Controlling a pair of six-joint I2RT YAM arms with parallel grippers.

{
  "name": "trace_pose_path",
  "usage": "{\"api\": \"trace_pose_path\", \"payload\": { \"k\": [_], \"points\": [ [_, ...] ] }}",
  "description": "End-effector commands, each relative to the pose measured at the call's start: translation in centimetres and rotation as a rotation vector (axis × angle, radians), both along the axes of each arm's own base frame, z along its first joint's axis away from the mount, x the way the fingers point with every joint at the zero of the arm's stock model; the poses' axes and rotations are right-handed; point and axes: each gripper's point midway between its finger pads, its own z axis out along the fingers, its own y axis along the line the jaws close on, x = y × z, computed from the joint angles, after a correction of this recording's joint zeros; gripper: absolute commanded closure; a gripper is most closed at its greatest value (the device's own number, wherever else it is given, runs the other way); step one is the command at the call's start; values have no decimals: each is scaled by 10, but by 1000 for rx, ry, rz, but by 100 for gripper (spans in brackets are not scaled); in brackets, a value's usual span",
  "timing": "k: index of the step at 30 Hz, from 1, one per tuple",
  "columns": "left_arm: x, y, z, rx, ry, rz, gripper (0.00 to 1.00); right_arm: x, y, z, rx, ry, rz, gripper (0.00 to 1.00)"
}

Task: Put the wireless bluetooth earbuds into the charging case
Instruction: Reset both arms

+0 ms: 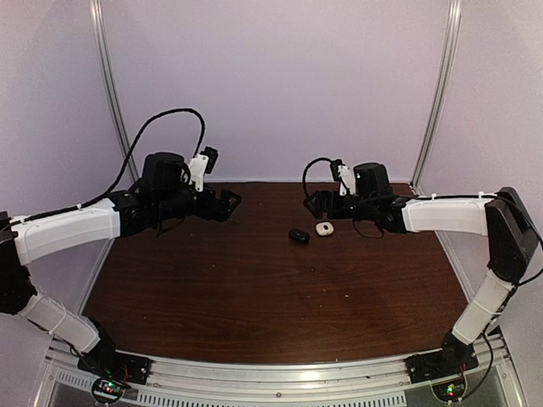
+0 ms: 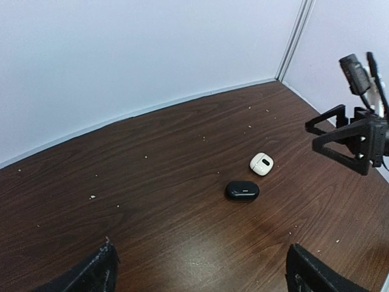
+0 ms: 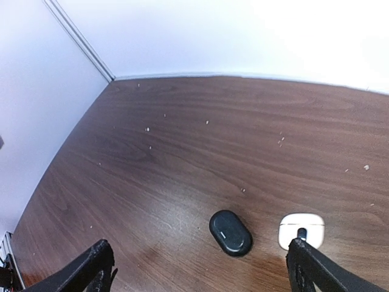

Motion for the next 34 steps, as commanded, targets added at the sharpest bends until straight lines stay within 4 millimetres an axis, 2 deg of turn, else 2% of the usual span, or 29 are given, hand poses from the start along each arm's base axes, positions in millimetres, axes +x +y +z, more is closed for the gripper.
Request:
{"api": "trace_pose_path", "payload": {
  "k": [1, 5, 10, 15, 19, 22, 27, 34],
  "points": [
    [14, 3, 16, -65, 13, -6, 2, -3, -38, 43, -45, -116, -111, 0],
    [35, 31, 9, -91, 48, 45, 2, -9, -66, 66, -58, -171, -202, 0],
    [42, 57, -11, -120, 48, 64, 2, -30, -93, 59, -45, -228, -254, 0],
    [30, 62, -50, -155, 92, 45, 2, -49, -114, 32, -5, -214, -327, 0],
    [14, 59, -86, -180, 140, 3, 2, -62, -119, 5, 18, -175, -328, 0],
    [5, 64, -108, -186, 165, 21, 2, -68, -118, -11, 23, -162, -310, 0],
    [-2, 68, -115, -188, 151, 20, 2, -71, -117, -20, 22, -155, -300, 0],
    [0, 75, -103, -191, 102, 56, 2, -71, -122, -11, 35, -205, -316, 0]
  ]
}}
